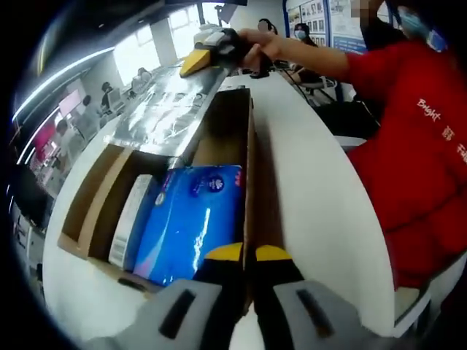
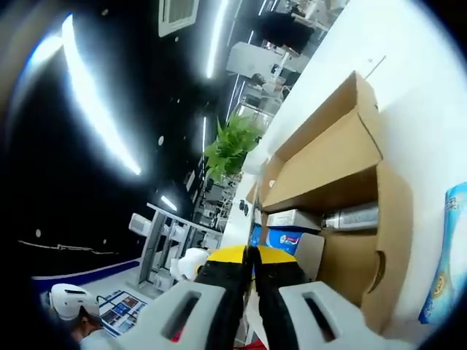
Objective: Operate the shoe box by opening the lid, removing the specified soft item, and placing it in the target area until the item is outside and the box remains undamaged.
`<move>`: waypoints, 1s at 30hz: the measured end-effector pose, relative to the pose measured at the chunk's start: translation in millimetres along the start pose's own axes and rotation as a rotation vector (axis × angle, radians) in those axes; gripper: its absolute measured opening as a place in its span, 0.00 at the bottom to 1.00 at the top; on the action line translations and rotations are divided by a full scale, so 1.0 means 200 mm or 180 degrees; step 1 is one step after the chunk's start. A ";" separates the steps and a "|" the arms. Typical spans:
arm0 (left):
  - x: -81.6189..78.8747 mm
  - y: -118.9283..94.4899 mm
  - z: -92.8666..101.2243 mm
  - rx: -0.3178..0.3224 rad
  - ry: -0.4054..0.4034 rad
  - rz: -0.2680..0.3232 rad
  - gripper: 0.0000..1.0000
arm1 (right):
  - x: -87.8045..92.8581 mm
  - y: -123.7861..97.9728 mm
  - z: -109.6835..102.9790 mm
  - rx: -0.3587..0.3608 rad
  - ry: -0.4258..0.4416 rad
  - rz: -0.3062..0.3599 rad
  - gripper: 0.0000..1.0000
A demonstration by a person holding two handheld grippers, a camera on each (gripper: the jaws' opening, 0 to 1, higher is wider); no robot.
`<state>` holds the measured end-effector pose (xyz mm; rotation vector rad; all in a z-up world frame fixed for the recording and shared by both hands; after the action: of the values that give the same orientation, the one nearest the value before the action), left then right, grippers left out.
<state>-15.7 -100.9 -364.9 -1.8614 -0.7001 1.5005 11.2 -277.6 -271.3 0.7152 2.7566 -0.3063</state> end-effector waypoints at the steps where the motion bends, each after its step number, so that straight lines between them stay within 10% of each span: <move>1: 0.00 0.00 0.00 0.0003 -0.0005 -0.0001 0.02 | -0.01 -0.02 0.00 -0.0027 0.0023 0.0035 0.02; 30: -0.01 0.00 0.00 0.0012 -0.0023 -0.0016 0.02 | -0.16 -0.75 0.13 -0.0052 0.0313 0.0440 0.02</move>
<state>-16.9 -102.7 -363.4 -1.8509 -0.7046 1.5052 -31.8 -427.6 -265.4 0.9347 2.7793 -0.2247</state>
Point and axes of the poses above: the point that each gripper's makers call its tool centre point, and the gripper's own axes: y roughly forward along the fingers, z roughly to its right, x roughly out of its underside, the point moved 1 cm from there along -y, roughly backward along the fingers, and after that the axes turned 3 degrees about y, right-handed, at the moved point
